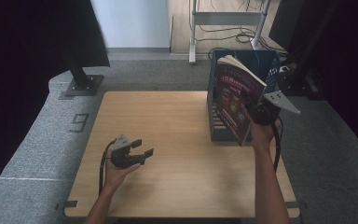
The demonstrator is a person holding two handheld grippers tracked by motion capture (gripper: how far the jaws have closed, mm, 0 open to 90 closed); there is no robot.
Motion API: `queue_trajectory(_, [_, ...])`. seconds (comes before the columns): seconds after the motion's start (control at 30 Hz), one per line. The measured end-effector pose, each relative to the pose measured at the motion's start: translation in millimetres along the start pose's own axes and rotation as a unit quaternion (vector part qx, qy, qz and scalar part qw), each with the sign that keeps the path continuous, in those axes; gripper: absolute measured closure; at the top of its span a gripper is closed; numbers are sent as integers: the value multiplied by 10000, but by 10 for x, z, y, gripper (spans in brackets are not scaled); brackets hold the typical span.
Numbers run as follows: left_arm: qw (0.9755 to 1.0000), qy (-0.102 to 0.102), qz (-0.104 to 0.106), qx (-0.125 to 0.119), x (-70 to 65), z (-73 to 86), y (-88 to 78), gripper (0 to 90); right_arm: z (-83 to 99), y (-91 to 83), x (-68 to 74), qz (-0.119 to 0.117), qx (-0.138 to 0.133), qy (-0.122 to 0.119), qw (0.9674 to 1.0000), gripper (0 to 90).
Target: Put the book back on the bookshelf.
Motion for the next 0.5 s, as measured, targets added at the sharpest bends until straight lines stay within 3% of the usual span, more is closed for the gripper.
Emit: queue_trajectory(0.5, [10000, -26, -2, -10, 6, 2, -5, 299, -35, 164, -35, 148, -59, 24, 9999, 817])
Point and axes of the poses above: each handheld gripper's, and its own axes: y roughly forward along the jaws, z roughly out of its underside, x roughly to its left, the point moved 3 cm from there along y, roughly forward along the jaws, and after that the axes turned 15 degrees about y, right-handed, at the moved point
